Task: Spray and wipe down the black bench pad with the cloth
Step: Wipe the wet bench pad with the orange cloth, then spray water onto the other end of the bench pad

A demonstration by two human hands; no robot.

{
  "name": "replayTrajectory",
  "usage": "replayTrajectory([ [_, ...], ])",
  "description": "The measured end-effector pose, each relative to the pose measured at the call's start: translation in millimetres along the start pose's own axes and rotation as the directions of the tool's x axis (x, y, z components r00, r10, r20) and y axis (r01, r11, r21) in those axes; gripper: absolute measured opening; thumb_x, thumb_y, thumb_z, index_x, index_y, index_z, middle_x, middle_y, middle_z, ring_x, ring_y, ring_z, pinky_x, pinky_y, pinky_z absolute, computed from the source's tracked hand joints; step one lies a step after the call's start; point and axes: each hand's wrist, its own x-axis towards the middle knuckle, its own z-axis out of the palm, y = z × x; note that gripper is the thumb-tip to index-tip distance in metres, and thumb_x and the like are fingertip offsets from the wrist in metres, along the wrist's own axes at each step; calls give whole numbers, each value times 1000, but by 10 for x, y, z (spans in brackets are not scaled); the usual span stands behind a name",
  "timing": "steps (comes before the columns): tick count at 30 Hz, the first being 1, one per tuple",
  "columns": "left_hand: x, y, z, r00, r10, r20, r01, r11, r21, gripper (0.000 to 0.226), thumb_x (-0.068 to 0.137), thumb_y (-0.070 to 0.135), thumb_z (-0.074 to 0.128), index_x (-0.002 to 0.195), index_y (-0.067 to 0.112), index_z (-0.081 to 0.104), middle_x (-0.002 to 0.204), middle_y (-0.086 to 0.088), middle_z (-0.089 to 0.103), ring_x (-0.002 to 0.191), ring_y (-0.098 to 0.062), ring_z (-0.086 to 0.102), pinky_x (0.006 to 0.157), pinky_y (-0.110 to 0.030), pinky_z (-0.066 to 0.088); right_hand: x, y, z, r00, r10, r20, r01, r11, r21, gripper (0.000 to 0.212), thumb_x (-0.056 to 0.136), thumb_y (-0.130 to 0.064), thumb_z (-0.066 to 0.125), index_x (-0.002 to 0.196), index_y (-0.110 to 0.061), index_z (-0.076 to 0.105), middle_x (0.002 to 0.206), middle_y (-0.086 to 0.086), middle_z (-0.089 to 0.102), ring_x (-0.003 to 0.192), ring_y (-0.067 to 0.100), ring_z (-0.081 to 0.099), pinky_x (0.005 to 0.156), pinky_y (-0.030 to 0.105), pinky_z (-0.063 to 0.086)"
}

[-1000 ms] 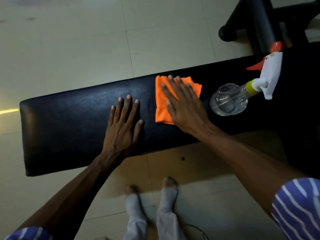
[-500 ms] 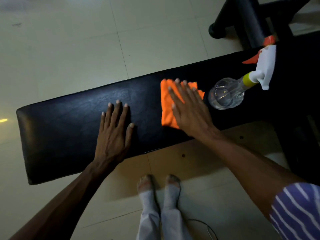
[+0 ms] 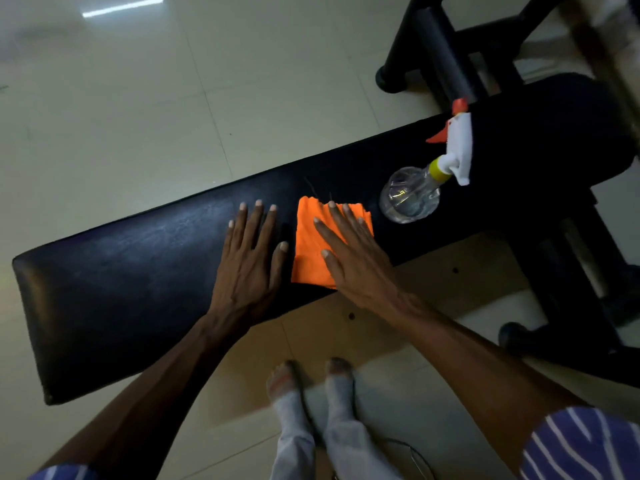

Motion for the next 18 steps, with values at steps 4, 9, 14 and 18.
replayTrajectory([
  [4,163,312,44,998,61,28,-60,997,-42,59,110,33,39,163,12,24,172,-11,19,162,-27,6,132,-46,10,-194,-10,-258,980,180,-89,-154,957,248,43,107,-20,51,147,-6,54,166,13,38,156,25,33,128,38,29],
  [9,370,649,109,987,147,67,-145,989,-37,60,107,28,50,160,9,31,168,-15,28,160,-32,16,131,-45,17,-411,157,-673,888,430,-165,-288,799,528,15,105,-26,59,108,-17,70,112,-5,66,104,7,65,92,37,57],
  [14,611,940,227,979,158,131,-161,987,16,60,105,30,52,158,11,35,166,-14,33,157,-32,23,129,-46,21,-490,481,-910,697,669,-258,-402,662,632,34,86,-56,77,89,-26,62,89,-10,68,86,5,67,79,39,60],
  [18,756,1121,351,977,105,188,-124,988,88,47,104,32,49,145,9,51,154,-14,47,147,-34,40,124,-46,29,-221,811,-1092,749,626,-218,-312,623,718,87,73,-58,89,142,-29,47,139,-7,54,130,6,52,103,12,43],
])
